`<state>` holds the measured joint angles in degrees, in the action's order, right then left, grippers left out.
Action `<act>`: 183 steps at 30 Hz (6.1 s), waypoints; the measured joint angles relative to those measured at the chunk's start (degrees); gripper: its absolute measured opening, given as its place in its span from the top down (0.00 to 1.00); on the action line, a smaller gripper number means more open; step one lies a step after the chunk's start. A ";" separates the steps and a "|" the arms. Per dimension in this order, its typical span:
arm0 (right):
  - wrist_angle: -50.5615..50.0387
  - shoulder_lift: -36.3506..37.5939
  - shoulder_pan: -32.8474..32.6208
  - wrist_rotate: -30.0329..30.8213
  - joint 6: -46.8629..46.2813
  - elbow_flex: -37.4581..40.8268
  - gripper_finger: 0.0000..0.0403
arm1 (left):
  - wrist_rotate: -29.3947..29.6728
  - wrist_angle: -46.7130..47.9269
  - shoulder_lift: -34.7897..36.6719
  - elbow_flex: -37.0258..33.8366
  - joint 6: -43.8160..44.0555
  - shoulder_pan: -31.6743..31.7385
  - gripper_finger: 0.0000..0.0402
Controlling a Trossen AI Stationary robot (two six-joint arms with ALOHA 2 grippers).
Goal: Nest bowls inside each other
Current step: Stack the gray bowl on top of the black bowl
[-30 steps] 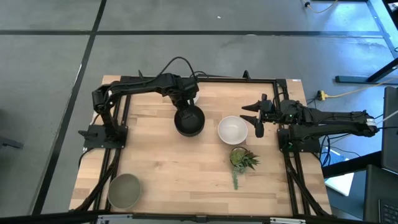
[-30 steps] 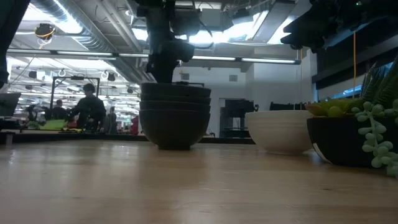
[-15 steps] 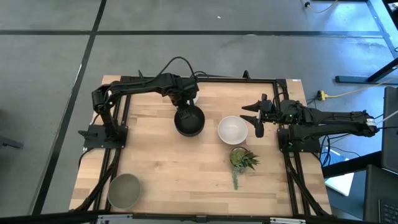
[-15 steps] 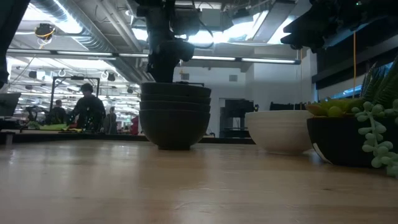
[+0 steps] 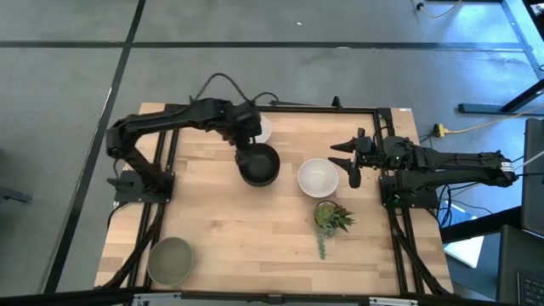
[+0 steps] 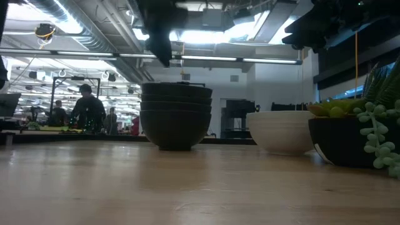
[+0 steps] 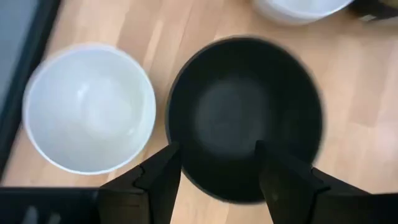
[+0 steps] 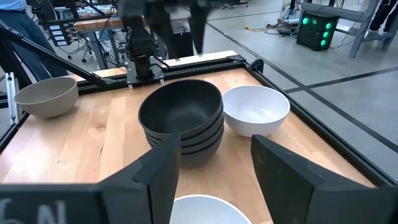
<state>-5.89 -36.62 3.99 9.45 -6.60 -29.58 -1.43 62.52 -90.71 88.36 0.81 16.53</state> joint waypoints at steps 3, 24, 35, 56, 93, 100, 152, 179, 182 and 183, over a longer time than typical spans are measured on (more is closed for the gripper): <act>0.00 0.00 0.00 0.01 0.03 0.00 0.51 | 0.02 1.52 3.97 0.00 -1.58 -1.48 0.52; 0.19 -0.01 0.00 0.01 -1.03 0.00 0.51 | -6.27 16.25 12.37 -1.80 0.74 -25.37 0.52; 0.53 -0.04 0.00 0.01 -6.67 0.00 0.51 | -10.14 8.78 12.23 -13.95 12.43 -42.60 0.52; 0.73 -0.04 -0.66 -0.04 -14.30 -0.01 0.51 | -8.14 -2.22 12.26 -29.33 33.63 -62.97 0.52; 2.25 -0.04 -0.66 -0.48 -14.20 -0.02 0.51 | -8.70 -12.72 12.26 -41.83 42.85 -62.55 0.98; 2.26 -0.04 -0.65 -0.50 -14.19 -0.01 0.51 | -8.09 -14.71 12.26 -41.83 46.73 -57.42 0.99; 1.31 0.00 -0.63 -0.60 -8.02 -0.02 0.51 | -8.40 1.07 3.49 0.63 17.75 3.10 1.00; 1.31 0.00 -0.63 -0.56 -7.87 -0.02 0.51 | 0.46 7.67 -7.99 1.60 13.95 3.38 1.00; 1.29 0.00 -0.65 -0.56 -7.84 0.00 0.51 | 0.63 7.95 -8.18 1.53 14.00 3.37 1.00; 1.29 0.00 -0.66 -0.56 -7.84 0.00 0.51 | 0.61 7.89 -8.34 1.57 14.00 3.37 1.00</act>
<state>-4.60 -36.62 3.33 8.88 -14.44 -29.58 -0.82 70.41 -99.05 89.93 14.81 19.90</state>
